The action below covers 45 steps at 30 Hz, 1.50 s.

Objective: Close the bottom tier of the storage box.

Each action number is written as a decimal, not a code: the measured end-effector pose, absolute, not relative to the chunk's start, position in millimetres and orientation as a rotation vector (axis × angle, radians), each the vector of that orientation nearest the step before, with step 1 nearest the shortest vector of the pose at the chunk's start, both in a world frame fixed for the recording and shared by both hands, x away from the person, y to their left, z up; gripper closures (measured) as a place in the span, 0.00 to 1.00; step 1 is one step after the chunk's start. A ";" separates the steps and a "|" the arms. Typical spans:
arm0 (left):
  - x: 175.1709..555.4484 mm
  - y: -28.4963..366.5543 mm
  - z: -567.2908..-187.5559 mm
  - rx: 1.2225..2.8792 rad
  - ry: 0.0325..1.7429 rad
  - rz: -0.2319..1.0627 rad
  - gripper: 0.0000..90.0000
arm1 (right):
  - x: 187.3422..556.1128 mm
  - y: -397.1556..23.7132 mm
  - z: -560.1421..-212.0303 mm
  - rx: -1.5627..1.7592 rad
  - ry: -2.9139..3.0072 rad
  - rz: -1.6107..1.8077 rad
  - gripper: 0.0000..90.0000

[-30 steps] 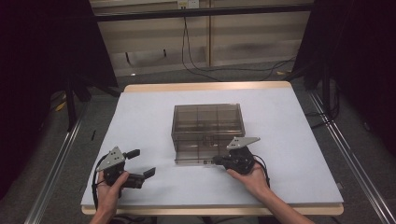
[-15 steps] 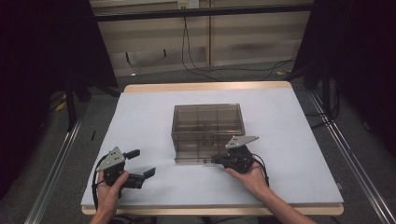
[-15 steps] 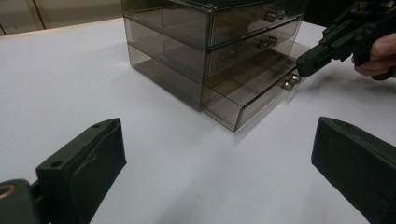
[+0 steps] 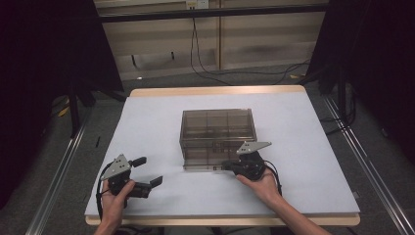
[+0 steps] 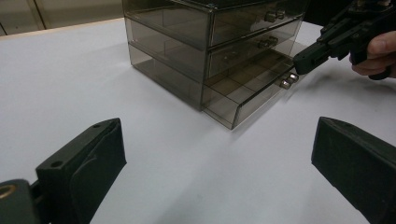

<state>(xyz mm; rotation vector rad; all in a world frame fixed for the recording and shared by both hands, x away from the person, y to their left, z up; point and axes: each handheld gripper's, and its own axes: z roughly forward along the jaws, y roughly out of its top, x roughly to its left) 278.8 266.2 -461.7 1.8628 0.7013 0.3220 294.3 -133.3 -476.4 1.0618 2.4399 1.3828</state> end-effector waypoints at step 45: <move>279.3 266.4 -462.2 1.857 0.697 0.315 0.03 | 302.8 -136.8 -477.4 1.092 2.420 1.355 1.00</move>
